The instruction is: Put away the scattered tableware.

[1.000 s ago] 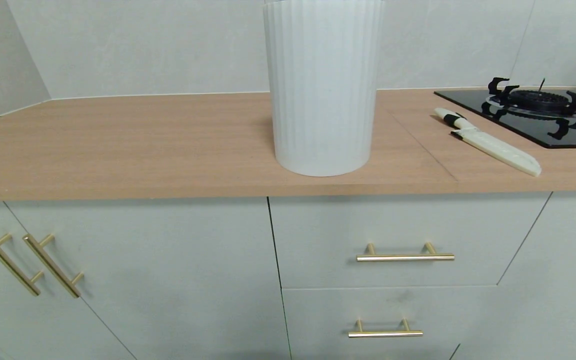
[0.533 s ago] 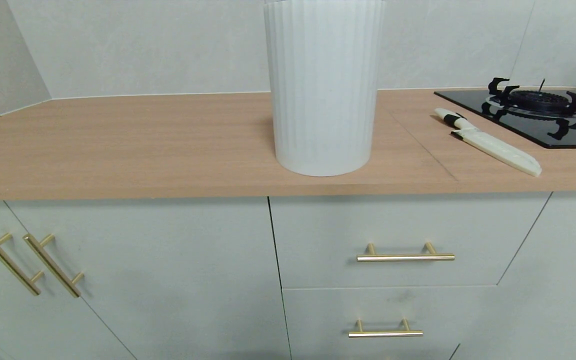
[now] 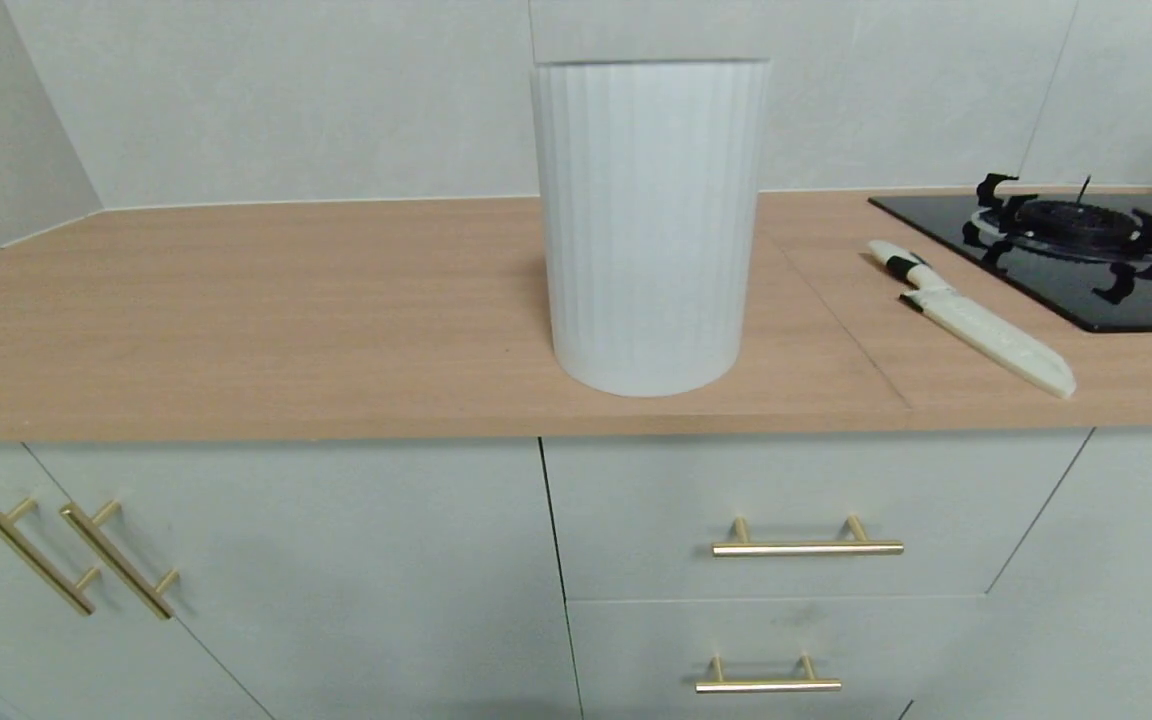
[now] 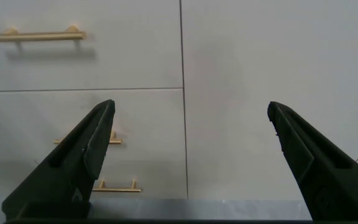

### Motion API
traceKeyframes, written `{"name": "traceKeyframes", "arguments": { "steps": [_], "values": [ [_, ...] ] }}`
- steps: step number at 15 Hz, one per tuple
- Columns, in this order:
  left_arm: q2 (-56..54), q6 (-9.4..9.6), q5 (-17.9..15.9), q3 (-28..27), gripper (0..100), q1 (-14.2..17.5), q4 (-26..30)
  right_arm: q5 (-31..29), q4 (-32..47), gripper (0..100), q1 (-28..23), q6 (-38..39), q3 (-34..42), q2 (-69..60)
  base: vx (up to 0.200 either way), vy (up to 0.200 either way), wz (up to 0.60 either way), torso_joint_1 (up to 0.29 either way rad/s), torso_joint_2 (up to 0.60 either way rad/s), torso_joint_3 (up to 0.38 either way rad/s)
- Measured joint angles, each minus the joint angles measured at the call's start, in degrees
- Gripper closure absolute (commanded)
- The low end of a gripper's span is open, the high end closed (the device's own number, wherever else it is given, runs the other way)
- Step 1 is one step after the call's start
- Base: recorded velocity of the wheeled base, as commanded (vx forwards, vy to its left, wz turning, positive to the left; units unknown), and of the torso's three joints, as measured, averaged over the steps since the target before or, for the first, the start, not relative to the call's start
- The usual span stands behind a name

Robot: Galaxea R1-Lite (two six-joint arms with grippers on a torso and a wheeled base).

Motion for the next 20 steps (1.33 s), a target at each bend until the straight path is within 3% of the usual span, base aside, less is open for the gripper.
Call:
{"name": "traceKeyframes", "arguments": {
  "steps": [20],
  "values": [
    [0.0,0.00,0.0,0.0,0,0.0,0.1,0.0,0.0,0,0.0,0.0,0.0,0.0,0.000,0.000,0.00,0.201,-0.50,-0.291]
  ]
}}
